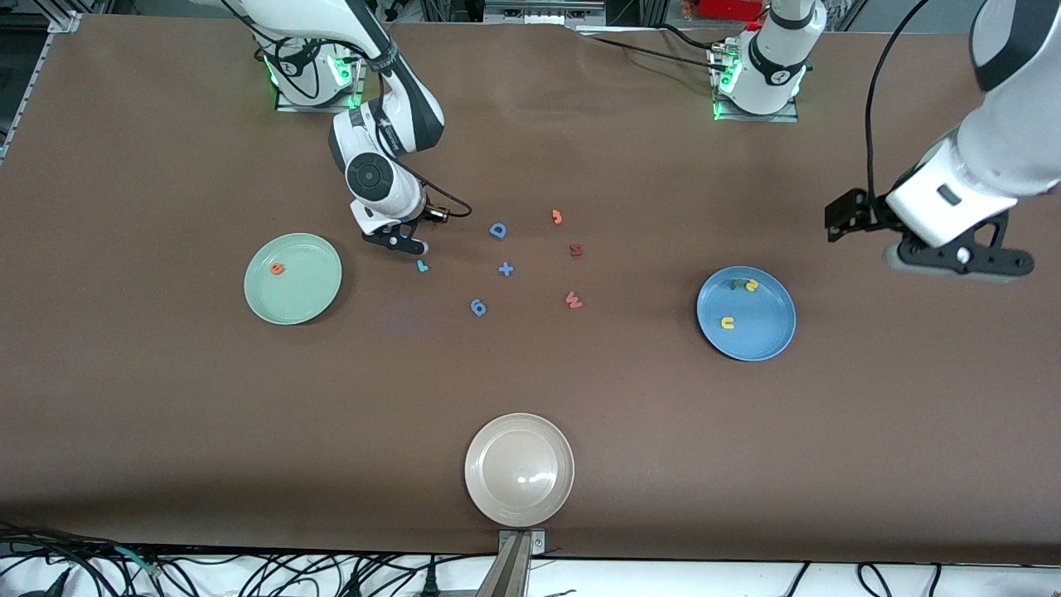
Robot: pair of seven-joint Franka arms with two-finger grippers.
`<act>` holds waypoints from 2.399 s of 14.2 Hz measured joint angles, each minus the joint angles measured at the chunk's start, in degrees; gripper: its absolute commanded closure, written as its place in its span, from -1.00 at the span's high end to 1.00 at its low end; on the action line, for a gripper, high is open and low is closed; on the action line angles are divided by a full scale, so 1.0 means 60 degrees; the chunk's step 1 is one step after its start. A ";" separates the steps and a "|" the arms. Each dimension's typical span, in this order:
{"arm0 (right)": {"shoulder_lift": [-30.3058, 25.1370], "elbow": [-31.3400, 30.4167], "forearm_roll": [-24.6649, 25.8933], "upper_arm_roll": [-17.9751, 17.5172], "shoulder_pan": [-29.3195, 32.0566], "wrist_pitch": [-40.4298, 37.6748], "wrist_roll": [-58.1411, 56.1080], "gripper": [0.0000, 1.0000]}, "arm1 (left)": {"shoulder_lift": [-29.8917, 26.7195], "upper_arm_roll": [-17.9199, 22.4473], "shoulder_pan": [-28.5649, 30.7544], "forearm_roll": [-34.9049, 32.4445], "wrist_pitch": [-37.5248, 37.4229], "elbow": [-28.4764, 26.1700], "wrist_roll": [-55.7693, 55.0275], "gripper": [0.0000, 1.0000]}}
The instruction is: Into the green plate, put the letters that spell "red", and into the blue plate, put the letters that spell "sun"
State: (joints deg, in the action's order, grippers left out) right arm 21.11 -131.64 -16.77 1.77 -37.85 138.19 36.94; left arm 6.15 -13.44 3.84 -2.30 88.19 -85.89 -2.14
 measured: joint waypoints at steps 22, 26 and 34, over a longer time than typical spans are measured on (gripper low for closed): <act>-0.2810 0.1426 0.2601 0.4753 0.0077 -0.4179 -0.4426 -1.00 | -0.0990 0.1101 -0.0995 0.0274 0.0664 -0.1602 0.0314 1.00; -0.1830 0.0235 0.2604 0.4721 0.0063 -0.1952 -0.4480 -1.00 | -0.0945 0.1091 -0.1021 0.0274 0.0633 -0.1466 0.0314 1.00; -0.0703 -0.0054 0.2601 0.4710 0.0062 -0.0647 -0.4541 -1.00 | -0.0914 0.1080 -0.1066 0.0274 0.0440 -0.1326 0.0314 1.00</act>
State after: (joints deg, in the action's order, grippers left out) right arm 16.89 -131.96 -1.16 30.04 -37.48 134.31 9.70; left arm 0.67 -6.96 -2.55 -0.65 90.83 -93.85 -0.26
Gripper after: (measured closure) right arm 0.705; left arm 0.000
